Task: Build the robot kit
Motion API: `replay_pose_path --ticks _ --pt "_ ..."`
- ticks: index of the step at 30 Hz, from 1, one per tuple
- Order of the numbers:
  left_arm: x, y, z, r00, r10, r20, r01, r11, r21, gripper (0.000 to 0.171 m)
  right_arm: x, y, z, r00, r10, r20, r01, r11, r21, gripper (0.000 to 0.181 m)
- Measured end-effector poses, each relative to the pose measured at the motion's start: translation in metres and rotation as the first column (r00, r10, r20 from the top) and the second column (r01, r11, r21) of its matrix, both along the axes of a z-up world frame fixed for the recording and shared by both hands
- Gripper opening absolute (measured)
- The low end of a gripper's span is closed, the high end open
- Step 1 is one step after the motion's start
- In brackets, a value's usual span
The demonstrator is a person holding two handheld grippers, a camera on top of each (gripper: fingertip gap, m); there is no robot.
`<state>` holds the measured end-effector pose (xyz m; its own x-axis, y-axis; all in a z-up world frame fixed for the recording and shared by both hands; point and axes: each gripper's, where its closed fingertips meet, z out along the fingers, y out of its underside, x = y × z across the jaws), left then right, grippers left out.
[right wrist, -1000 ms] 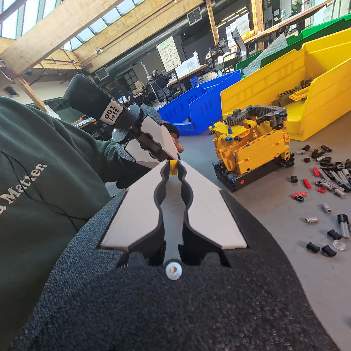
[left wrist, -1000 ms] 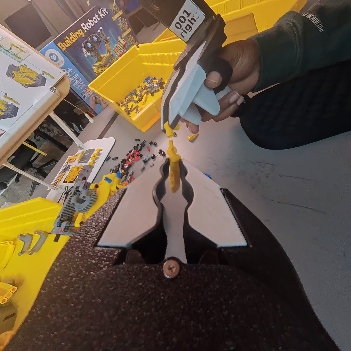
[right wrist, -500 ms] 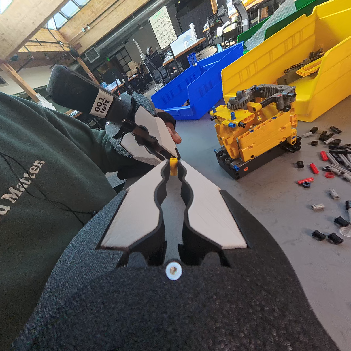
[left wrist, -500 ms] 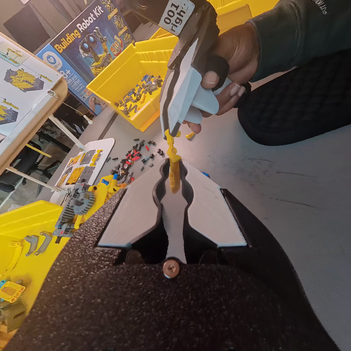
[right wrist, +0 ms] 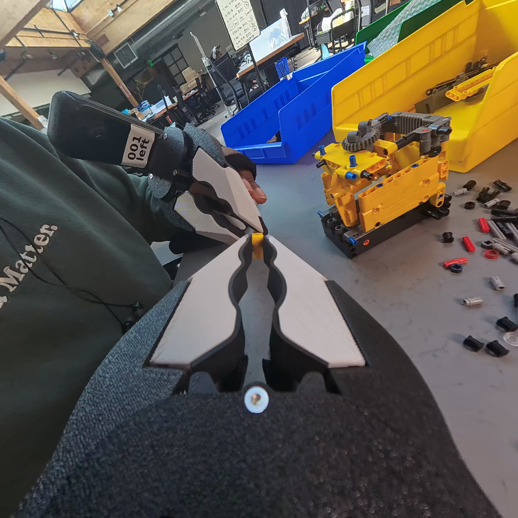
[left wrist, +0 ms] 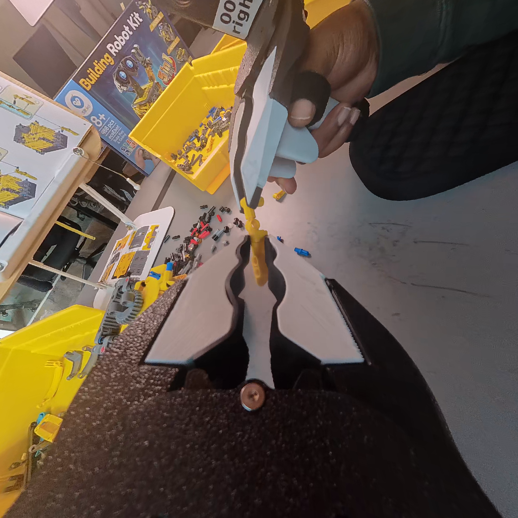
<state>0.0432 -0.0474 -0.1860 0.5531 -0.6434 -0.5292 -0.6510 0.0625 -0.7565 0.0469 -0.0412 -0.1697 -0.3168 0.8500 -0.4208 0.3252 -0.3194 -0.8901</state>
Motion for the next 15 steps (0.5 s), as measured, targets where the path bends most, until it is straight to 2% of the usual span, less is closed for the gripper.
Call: replay_pose_path --ticks 15 --pt "0.0 0.0 -0.012 0.998 0.008 -0.06 -0.01 0.999 -0.03 0.008 -0.003 0.0 -0.012 0.999 -0.004 0.048 0.005 0.999 -0.036 0.006"
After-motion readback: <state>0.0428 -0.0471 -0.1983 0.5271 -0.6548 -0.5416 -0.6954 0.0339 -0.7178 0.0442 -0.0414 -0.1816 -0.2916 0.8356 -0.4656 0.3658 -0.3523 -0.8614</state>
